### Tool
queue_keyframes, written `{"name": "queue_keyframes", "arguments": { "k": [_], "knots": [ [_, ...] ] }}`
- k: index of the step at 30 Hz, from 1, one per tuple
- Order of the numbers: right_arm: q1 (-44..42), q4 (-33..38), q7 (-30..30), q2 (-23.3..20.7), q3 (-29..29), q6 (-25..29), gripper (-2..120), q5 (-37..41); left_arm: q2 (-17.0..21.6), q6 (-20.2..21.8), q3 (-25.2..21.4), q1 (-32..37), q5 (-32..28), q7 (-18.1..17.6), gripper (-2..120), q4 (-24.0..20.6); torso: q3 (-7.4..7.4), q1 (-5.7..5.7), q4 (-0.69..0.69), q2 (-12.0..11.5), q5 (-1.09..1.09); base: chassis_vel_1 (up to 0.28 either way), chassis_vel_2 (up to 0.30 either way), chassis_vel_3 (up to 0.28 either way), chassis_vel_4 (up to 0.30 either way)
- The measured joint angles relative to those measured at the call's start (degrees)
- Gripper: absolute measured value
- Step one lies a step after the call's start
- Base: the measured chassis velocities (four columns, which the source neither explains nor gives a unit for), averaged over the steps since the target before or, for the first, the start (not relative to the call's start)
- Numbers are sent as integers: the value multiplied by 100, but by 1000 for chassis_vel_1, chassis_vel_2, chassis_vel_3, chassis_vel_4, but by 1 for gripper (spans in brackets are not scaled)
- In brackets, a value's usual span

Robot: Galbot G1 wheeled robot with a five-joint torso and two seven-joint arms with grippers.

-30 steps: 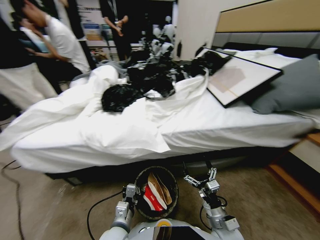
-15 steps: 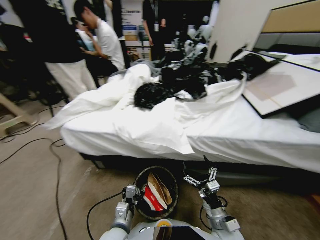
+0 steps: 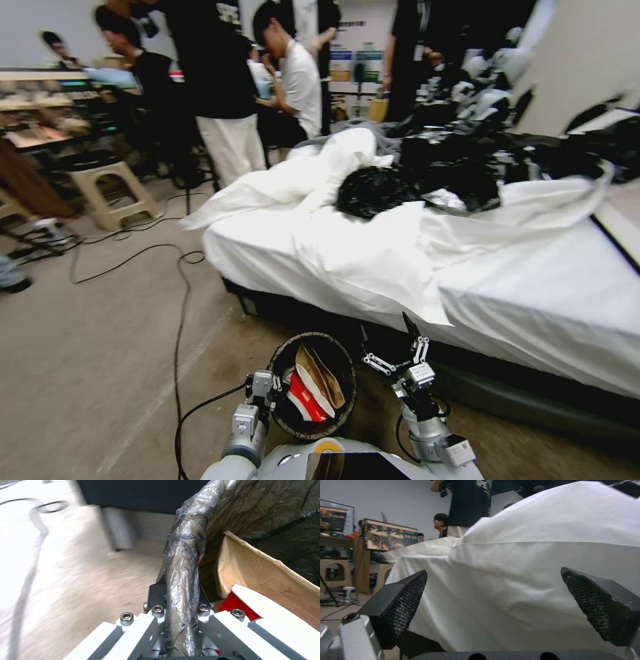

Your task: Pick up the trash bin, then pick up the garbage from the floor and place it into the trash bin.

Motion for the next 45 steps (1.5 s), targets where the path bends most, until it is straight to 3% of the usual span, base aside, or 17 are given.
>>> {"name": "queue_keyframes", "arguments": {
  "k": [45],
  "knots": [
    [101,-71,-73,-10,-35,-4,100,36,-97,13,-24,-99,-25,-5,1,-25,0,0,0,0,0,125,127,125,125]
  ]
}}
